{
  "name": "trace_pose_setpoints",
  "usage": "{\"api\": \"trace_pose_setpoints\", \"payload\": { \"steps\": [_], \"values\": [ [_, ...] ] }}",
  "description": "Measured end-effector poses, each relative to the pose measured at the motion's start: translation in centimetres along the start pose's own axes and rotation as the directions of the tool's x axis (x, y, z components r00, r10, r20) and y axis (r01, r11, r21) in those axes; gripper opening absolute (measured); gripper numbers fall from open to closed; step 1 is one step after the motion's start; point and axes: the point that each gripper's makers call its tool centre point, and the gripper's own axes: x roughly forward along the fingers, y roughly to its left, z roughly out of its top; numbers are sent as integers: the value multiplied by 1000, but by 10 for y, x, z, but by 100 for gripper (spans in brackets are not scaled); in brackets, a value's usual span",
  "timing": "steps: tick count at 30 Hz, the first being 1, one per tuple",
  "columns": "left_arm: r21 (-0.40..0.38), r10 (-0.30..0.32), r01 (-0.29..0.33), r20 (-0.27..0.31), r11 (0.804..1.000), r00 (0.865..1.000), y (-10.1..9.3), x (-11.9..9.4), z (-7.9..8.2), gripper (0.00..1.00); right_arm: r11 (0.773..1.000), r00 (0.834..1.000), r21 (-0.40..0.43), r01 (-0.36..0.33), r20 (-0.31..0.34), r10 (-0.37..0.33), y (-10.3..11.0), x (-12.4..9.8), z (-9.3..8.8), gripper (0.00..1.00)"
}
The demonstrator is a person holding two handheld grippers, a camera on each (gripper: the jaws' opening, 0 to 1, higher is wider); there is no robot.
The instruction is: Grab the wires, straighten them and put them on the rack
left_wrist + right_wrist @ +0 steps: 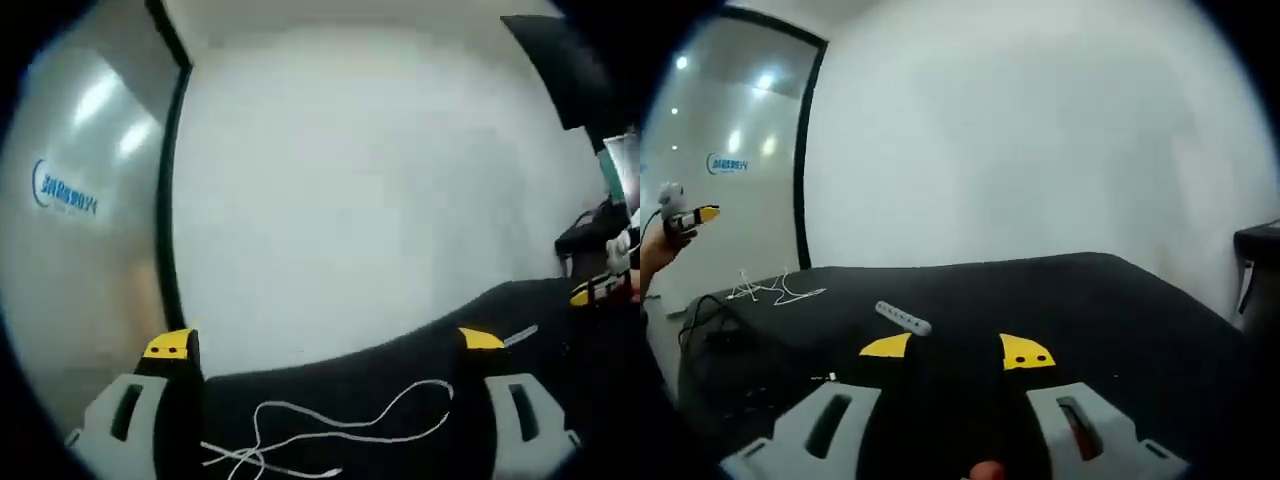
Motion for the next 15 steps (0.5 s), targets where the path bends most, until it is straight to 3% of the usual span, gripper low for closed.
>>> {"api": "trace_pose_setpoints", "payload": {
  "steps": [1, 2, 3, 4, 5, 6, 7, 8, 9, 10, 11, 12, 13, 14, 15],
  "values": [
    [-3, -74, 74, 13, 997, 997, -23, 1, 7, 96, 1000, 1000, 12, -5, 16, 5, 0, 0, 3, 29],
    [-43, -150, 149, -10, 988, 989, -50, -1, 7, 96, 1000, 1000, 17, -11, 21, 11, 0, 0, 4, 27],
    [-88, -228, 226, -8, 970, 974, -72, -2, 6, 96, 1000, 1000, 26, -14, 20, 13, 0, -2, 3, 27],
    [-142, -325, 321, -9, 936, 946, -95, -6, 3, 93, 999, 1000, 45, -21, 22, 20, 0, -2, 3, 27],
    [-185, -375, 364, -25, 913, 927, -108, -8, -3, 89, 996, 999, 76, -37, 38, 34, 6, -6, 7, 27],
    [-223, -433, 421, -4, 879, 901, -121, -12, -4, 86, 994, 998, 93, -49, 51, 45, 8, -9, 9, 27],
    [-259, -505, 501, 58, 826, 861, -137, -17, -1, 81, 994, 997, 100, -53, 53, 47, 8, -9, 10, 27],
    [-290, -571, 587, 146, 756, 808, -152, -26, 6, 81, 993, 997, 103, -54, 52, 49, 8, -10, 9, 27],
    [-319, -617, 662, 243, 678, 748, -165, -36, 12, 87, 993, 998, 107, -54, 45, 49, 10, -11, 8, 27],
    [-354, -634, 716, 333, 602, 698, -173, -46, 17, 94, 993, 998, 108, -51, 33, 48, 11, -11, 5, 27],
    [-407, -620, 738, 401, 539, 674, -175, -50, 16, 94, 993, 998, 107, -49, 31, 46, 10, -11, 4, 27],
    [-467, -592, 727, 426, 503, 684, -176, -48, 6, 89, 993, 999, 106, -46, 35, 42, 10, -11, 5, 27],
    [-462, -602, 722, 405, 514, 688, -182, -44, -16, 80, 993, 998, 108, -45, 38, 41, 10, -11, 5, 27],
    [-473, -613, 724, 395, 503, 684, -191, -42, -32, 71, 993, 998, 112, -46, 39, 42, 10, -11, 6, 27],
    [-567, -610, 677, 347, 469, 713, -197, -33, -56, 63, 992, 998, 119, -49, 37, 45, 10, -11, 5, 27]
  ]
}}
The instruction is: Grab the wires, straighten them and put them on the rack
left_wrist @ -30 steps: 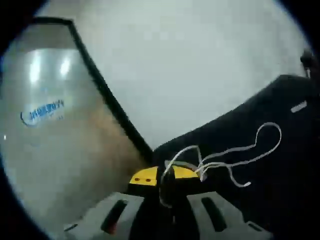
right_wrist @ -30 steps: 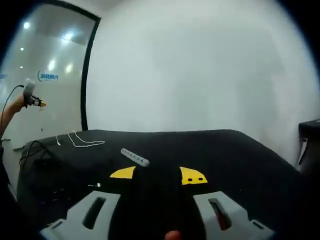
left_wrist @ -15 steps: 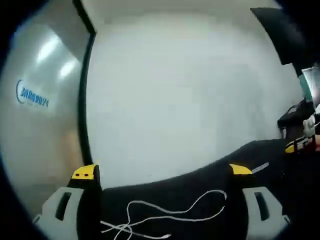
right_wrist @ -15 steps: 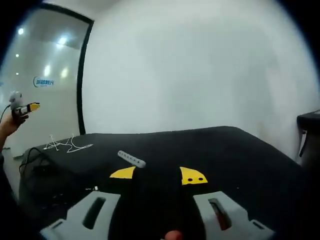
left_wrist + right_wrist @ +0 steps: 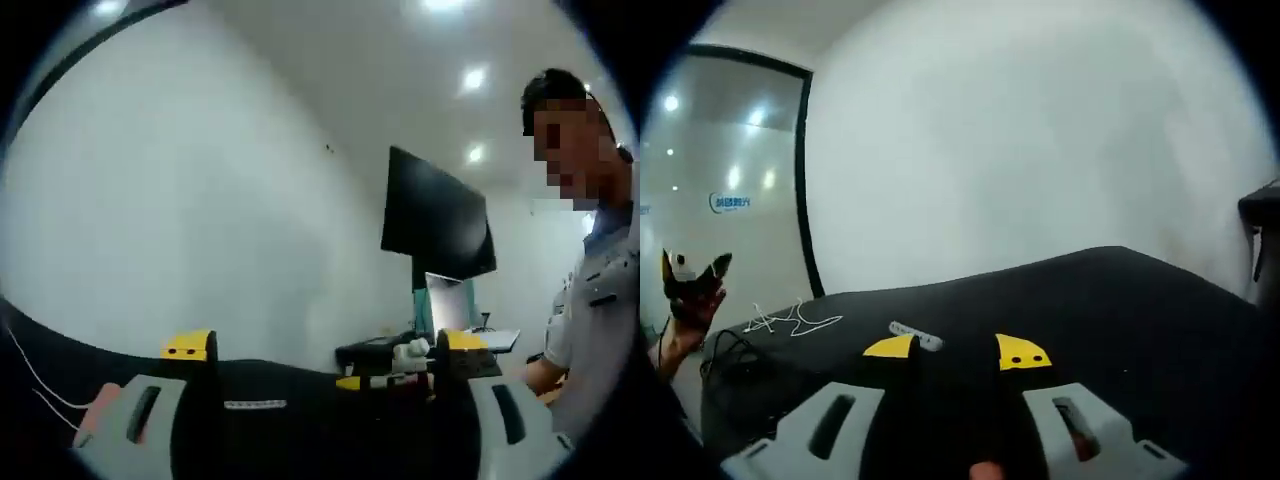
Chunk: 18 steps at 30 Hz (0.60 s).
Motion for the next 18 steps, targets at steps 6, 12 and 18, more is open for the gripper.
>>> {"api": "trace_pose_setpoints", "payload": {
  "steps": [6, 12, 18],
  "values": [
    [95, 170, -178, 84, 979, 982, 24, 2, 4, 40, 995, 996, 97, 3, -89, 6, 7, -15, 29, 7],
    [102, 205, -210, 64, 972, 977, 29, 1, -6, 46, 928, 876, -243, -284, -460, 147, 70, -38, 43, 17],
    [27, 267, -270, 82, 963, 960, 46, -7, -1, 45, 592, 627, -548, -591, -773, -89, 57, -43, -20, 17]
  ]
}}
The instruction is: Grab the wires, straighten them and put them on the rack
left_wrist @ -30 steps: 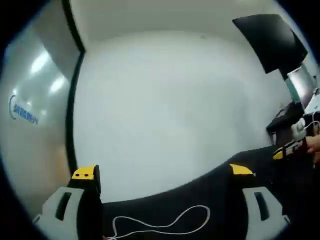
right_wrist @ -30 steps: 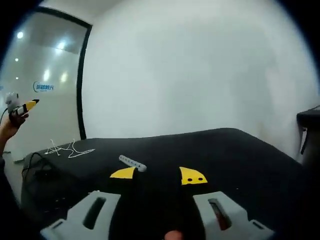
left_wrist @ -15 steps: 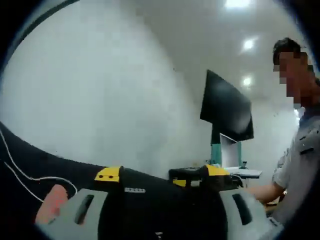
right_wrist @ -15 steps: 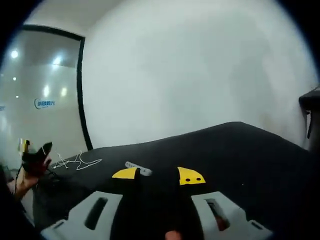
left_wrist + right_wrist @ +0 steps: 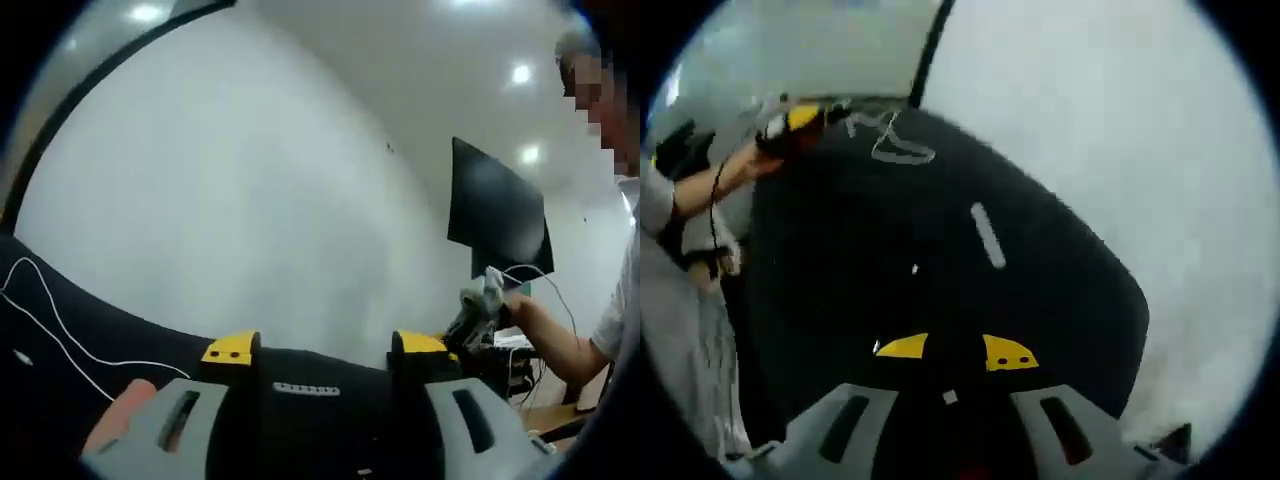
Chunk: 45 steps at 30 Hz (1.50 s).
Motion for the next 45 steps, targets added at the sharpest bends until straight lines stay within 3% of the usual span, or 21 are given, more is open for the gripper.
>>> {"api": "trace_pose_setpoints", "payload": {
  "steps": [3, 5, 6, 9, 11, 13, 16, 17, 19, 21, 24, 28, 30, 31, 33, 37, 38, 40, 42, 44, 45],
  "values": [
    [-13, 33, -32, 21, 999, 999, 6, -1, 5, 43, 997, 979, 46, -62, 197, 52, 14, -4, 46, 17],
    [-20, 31, -31, 21, 999, 999, 7, 0, 5, 43, 990, 962, 102, -103, 263, 73, 19, -8, 50, 16],
    [-12, 29, -29, 15, 1000, 999, 7, 0, 3, 43, 990, 969, 94, -101, 235, 77, 17, -5, 41, 16],
    [11, -3, 3, 25, 1000, 1000, -1, 0, 6, 39, 973, 986, -173, -154, -90, 140, 28, 14, -16, 10],
    [17, -14, 13, 36, 1000, 999, -6, 0, 9, 39, 980, 986, -134, -145, -106, 131, 28, 27, -15, 9],
    [34, -3, 2, 17, 999, 1000, -4, 1, 4, 39, 977, 976, 49, -207, -62, 210, 34, 43, -6, 10],
    [50, 0, -1, 2, 999, 1000, -5, 1, 2, 39, 970, 968, -83, -230, -126, 218, 26, 57, -18, 3],
    [48, -3, 3, 1, 999, 1000, -6, 1, 1, 39, 969, 975, -143, -200, -126, 182, 15, 58, -18, 0],
    [55, 2, -1, -13, 999, 1000, -5, 3, -1, 39, 987, 985, 42, -158, -68, 161, 11, 46, -16, 0],
    [57, 10, -10, -8, 998, 1000, -2, 2, 0, 39, 994, 999, 108, 13, 41, -18, -34, 12, -4, 0],
    [35, 31, -30, -10, 999, 999, 4, 1, -1, 36, 962, 972, 143, 231, -2, -233, -88, -32, -19, 0],
    [18, 44, -44, 5, 999, 999, 8, -1, 2, 33, 827, 846, 268, 494, 75, -529, -142, -114, -12, 0],
    [21, 50, -50, -2, 999, 999, 9, -1, 1, 32, 737, 738, 344, 581, 158, -656, -160, -166, 4, 0],
    [23, 51, -51, -6, 998, 999, 8, 0, 0, 32, 671, 658, 381, 636, 186, -729, -171, -193, 9, 0],
    [21, 40, -40, -4, 999, 999, 5, 0, 1, 32, 579, 516, 452, 679, 267, -814, -184, -240, 24, 0],
    [25, 28, -28, -9, 999, 1000, 2, 1, 0, 32, 451, 327, 577, 681, 311, -892, -196, -292, 37, 0],
    [32, 36, -35, -22, 999, 999, 4, 2, -3, 32, 430, 334, 609, 666, 271, -902, -197, -289, 33, 1],
    [38, 39, -38, -31, 999, 999, 4, 2, -5, 32, 556, 521, 488, 673, 221, -824, -184, -242, 26, 1],
    [41, 39, -38, -36, 998, 999, 4, 2, -5, 32, 680, 679, 382, 626, 162, -716, -162, -178, 7, 1],
    [45, 37, -36, -37, 998, 999, 4, 3, -6, 32, 768, 806, 350, 536, 57, -589, -130, -106, -28, 0],
    [47, 40, -38, -42, 998, 998, 4, 3, -7, 32, 796, 851, 354, 491, 3, -525, -111, -75, -47, 0]
  ]
}}
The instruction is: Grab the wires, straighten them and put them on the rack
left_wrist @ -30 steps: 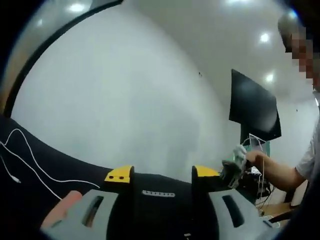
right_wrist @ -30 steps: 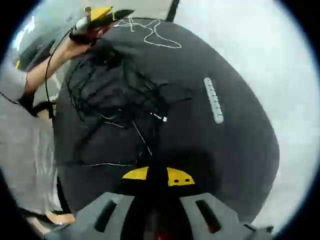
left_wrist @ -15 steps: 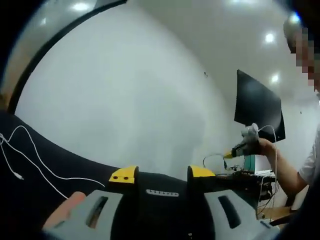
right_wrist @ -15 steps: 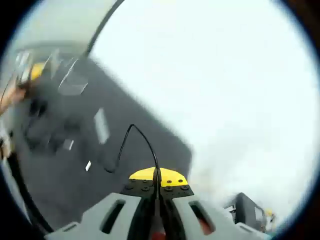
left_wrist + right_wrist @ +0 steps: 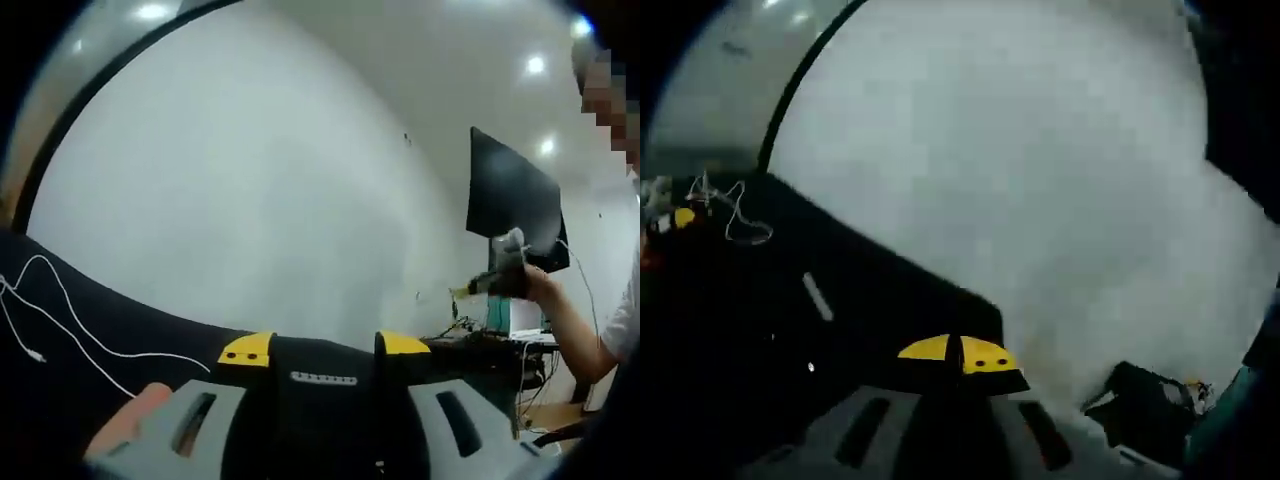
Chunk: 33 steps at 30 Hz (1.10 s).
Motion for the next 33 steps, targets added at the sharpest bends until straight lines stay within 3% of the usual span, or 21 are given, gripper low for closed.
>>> {"api": "trace_pose_setpoints", "payload": {
  "steps": [3, 4, 6, 7, 9, 10, 12, 13, 15, 17, 18, 19, 20, 22, 23, 25, 26, 27, 28, 31, 33],
  "values": [
    [1, -3, 3, 6, 1000, 1000, -2, 0, 1, 32, 993, 977, 30, -110, -179, 114, 57, 20, -74, 5],
    [3, -3, 3, 4, 1000, 1000, -2, -1, 1, 32, 990, 966, 61, -131, -219, 141, 68, 18, -88, 16],
    [6, -1, 1, -1, 1000, 1000, -2, 0, 0, 32, 986, 963, 105, -133, -220, 153, 74, 20, -95, 47],
    [6, -4, 4, 2, 1000, 1000, -3, 0, 1, 32, 988, 974, 97, -120, -183, 136, 71, 19, -89, 52],
    [5, -3, 3, 2, 1000, 1000, -2, 0, 1, 32, 996, 994, 90, -8, -107, 18, 50, 6, -75, 45],
    [2, 1, -1, -1, 1000, 1000, -1, 0, 0, 32, 994, 995, 90, 63, -81, -56, 42, -15, -68, 47],
    [-4, 4, -4, -1, 1000, 1000, 1, 0, 0, 32, 992, 994, 83, 91, 50, -95, 42, -37, -33, 47],
    [-4, 7, -7, -3, 1000, 1000, 1, 0, 0, 32, 994, 989, 106, 40, 139, -54, 55, -48, -10, 48],
    [-1, 10, -10, -5, 1000, 1000, 2, 0, -1, 31, 968, 946, 212, -135, 318, 63, 88, -68, 42, 56],
    [-2, 7, -7, -2, 1000, 1000, 2, 0, 0, 31, 952, 919, 211, -222, 371, 132, 113, -76, 69, 65],
    [-2, 7, -7, -3, 1000, 1000, 3, 1, 0, 31, 946, 890, 166, -279, 415, 190, 140, -79, 88, 59],
    [-1, 8, -8, -6, 1000, 1000, 3, 1, -1, 31, 932, 867, 140, -334, 434, 245, 164, -78, 97, 53],
    [-1, 9, -9, -7, 1000, 1000, 3, 1, -1, 31, 909, 866, 151, -388, 397, 304, 191, -69, 94, 54],
    [-9, 3, -3, -3, 1000, 1000, 3, 1, 0, 30, 885, 860, 105, -454, 313, 404, 239, -46, 84, 68],
    [-15, -1, 1, -2, 1000, 1000, 3, 1, 0, 30, 882, 866, 125, -455, 294, 405, 252, -33, 82, 77],
    [-38, -1, 2, 7, 999, 1000, 4, 0, 2, 30, 884, 874, 81, -460, 217, 435, 275, -11, 69, 64],
    [-42, 4, -4, 8, 999, 1000, 6, 0, 2, 30, 904, 886, -44, -424, 187, 425, 276, -3, 65, 36],
    [-46, 12, -12, 10, 999, 1000, 9, -1, 2, 29, 923, 899, -194, -334, 227, 373, 257, -2, 75, 11],
    [-50, 17, -17, 11, 999, 1000, 11, -1, 3, 29, 957, 894, -159, -242, 348, 283, 230, -11, 99, 1],
    [-75, 24, -22, 23, 997, 999, 13, -2, 5, 28, 964, 883, -4, -266, 401, 245, 172, -40, 122, 0],
    [-78, 25, -23, 24, 997, 999, 12, -2, 5, 28, 990, 866, -9, -137, 485, 124, 108, -65, 145, 0]
  ]
}}
